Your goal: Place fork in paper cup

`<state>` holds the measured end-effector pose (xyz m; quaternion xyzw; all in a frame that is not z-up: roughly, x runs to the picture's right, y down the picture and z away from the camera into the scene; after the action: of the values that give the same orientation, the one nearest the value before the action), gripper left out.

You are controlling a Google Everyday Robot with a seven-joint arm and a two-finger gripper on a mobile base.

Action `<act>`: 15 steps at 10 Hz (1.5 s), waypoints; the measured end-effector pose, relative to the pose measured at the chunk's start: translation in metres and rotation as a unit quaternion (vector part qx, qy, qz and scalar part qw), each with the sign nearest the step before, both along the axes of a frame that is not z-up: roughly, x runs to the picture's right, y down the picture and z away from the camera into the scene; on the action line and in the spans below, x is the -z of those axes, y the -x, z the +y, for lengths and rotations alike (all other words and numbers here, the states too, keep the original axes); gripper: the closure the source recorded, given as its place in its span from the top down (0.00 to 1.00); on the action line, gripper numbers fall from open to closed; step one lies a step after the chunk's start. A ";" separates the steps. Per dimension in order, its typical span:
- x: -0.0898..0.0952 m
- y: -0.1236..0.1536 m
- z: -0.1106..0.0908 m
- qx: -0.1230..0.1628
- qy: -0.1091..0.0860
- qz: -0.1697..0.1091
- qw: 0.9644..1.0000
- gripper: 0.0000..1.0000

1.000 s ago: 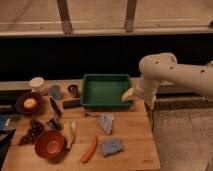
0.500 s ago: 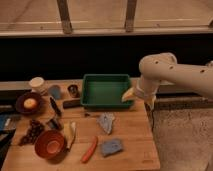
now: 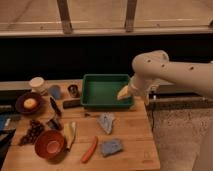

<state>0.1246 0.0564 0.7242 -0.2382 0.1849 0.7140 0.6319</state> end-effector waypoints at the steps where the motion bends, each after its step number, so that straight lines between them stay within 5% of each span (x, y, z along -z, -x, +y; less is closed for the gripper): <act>1: -0.007 0.015 -0.004 0.028 -0.004 -0.017 0.999 0.80; 3: -0.016 0.046 -0.008 0.070 -0.007 -0.048 0.996 0.80; 6: -0.021 0.080 -0.010 0.127 -0.012 -0.102 0.987 0.80; 10: -0.022 0.082 -0.008 0.129 -0.008 -0.107 0.986 0.80; 15: -0.047 0.150 0.004 0.177 0.006 -0.169 0.970 0.80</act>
<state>-0.0256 0.0600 0.7716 -0.3231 0.1191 0.5391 0.7687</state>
